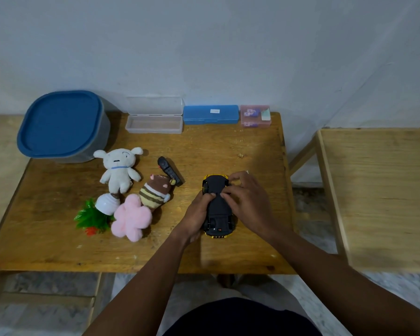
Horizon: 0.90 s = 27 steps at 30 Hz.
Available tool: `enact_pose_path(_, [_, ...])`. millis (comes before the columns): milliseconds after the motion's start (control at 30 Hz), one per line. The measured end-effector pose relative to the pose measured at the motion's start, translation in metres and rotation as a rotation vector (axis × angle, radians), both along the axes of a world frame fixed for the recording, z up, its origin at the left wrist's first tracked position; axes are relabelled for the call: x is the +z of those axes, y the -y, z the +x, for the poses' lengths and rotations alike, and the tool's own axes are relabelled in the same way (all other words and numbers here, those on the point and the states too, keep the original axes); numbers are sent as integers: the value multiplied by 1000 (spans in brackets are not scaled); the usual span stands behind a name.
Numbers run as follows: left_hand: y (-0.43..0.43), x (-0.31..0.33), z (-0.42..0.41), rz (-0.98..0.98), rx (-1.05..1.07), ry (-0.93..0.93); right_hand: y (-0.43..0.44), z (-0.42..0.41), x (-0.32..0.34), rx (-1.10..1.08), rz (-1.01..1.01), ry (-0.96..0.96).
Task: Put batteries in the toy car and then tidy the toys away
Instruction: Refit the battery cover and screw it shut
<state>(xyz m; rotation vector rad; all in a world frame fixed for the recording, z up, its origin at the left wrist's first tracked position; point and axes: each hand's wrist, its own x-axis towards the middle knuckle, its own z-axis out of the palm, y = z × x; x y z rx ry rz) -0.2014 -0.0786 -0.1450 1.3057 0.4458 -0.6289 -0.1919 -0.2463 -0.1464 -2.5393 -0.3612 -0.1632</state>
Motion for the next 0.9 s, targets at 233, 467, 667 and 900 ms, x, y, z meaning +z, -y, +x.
enact_pose_path(233, [-1,2,-2,-1,-36,32,6,2,2,27,52,-99])
enact_pose_path(467, [-1,3,-3,6,-73,74,9,11,9,71,68,-201])
enact_pose_path(667, [-1,3,-3,9,-90,106,8,15,16,75,36,-222])
enact_pose_path(900, [-1,0,-5,12,-57,132,0,12,19,-33,83,-244])
